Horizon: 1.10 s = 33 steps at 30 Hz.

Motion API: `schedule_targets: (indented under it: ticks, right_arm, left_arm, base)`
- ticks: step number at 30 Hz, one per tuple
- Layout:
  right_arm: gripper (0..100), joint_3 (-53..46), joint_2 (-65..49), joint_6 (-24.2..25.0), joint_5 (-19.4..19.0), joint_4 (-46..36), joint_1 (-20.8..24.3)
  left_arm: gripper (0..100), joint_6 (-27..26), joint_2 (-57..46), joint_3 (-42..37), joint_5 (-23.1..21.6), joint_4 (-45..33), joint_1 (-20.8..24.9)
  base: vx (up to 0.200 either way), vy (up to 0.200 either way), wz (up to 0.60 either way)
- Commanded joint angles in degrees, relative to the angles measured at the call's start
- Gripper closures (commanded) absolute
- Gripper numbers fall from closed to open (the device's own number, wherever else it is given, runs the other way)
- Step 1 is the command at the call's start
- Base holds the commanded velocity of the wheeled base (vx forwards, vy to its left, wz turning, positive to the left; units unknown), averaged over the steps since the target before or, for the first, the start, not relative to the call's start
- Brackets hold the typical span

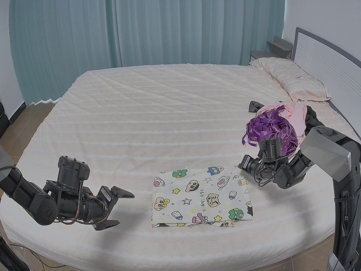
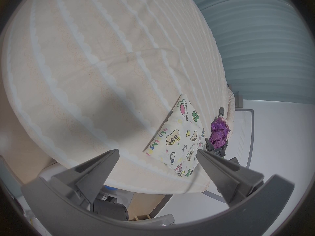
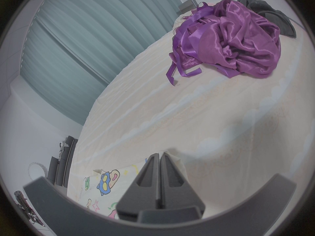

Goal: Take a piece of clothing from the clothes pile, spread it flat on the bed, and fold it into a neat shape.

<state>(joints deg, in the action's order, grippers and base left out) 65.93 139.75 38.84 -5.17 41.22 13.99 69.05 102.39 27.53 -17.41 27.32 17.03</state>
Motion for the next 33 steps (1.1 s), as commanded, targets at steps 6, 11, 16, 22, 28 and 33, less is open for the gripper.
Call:
schedule_targets:
  ticks: [6, 11, 16, 22, 28, 33]
  right_arm:
    - [0, -0.71, -0.97, 0.10, 0.42, 0.09, -0.02]
    - [0, -5.63, -6.77, 0.89, 0.33, 0.00, -0.11]
    - [0, -13.81, -11.34, 1.06, 0.42, 0.44, -0.20]
    - [0, -20.05, -12.31, 5.46, 2.36, 2.90, 0.86]
    - [0, -24.09, -12.49, 7.83, 2.88, 7.56, 1.30]
    - [0, -26.46, -12.66, 7.48, 2.97, 10.73, 1.39]
  left_arm:
    - [0, 0.03, 0.18, -0.02, 0.01, 0.01, 0.02]
    - [0, 0.12, 0.53, 0.33, 0.09, 0.01, 0.02]
    - [0, 0.47, 0.53, 0.60, 0.18, -0.07, 0.02]
    - [0, 1.00, 0.97, 1.21, 0.62, -0.16, -0.16]
    - [0, 0.30, 0.79, 0.51, 0.18, 0.01, -0.51]
    - [0, 0.30, 1.41, 0.77, 0.71, 0.01, -0.33]
  base:
    - [0.000, 0.000, 0.00]
    - [0.000, 0.000, 0.00]
    - [0.000, 0.000, 0.00]
    - [0.000, 0.000, 0.00]
    - [0.067, 0.000, 0.00]
    - [0.160, 0.000, 0.00]
